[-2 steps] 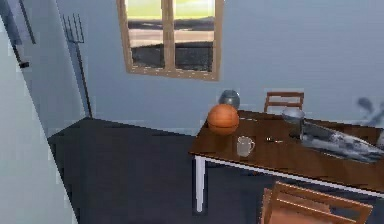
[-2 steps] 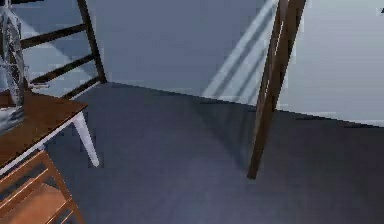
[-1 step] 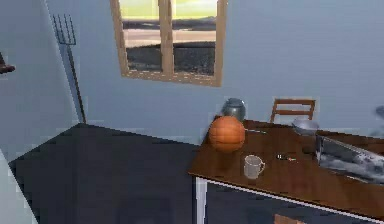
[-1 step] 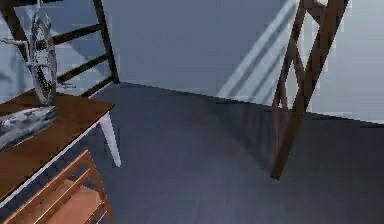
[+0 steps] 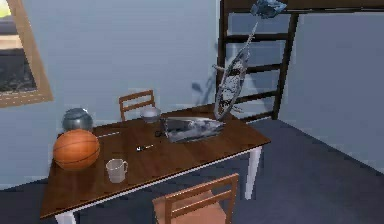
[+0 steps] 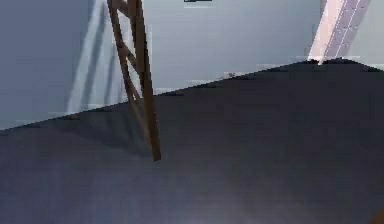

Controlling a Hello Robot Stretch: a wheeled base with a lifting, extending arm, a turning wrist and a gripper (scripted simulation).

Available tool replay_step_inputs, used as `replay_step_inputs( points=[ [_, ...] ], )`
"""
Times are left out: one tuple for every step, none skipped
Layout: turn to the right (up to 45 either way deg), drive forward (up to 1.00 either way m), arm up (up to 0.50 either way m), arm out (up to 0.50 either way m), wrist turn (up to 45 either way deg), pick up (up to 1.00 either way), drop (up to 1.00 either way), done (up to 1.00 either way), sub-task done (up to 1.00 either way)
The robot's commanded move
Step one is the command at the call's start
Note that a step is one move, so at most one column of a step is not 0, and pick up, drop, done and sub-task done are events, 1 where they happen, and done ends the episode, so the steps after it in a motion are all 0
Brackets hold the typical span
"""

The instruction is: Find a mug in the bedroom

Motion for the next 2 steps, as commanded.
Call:
replay_step_inputs(
  points=[
    [27.0,0.0,0.0,0.0,0.0,0.0,0.0,0.0,0.0],
    [0.0,0.3,0.0,0.0,0.0,0.0,0.0,0.0,0.0]
  ],
)
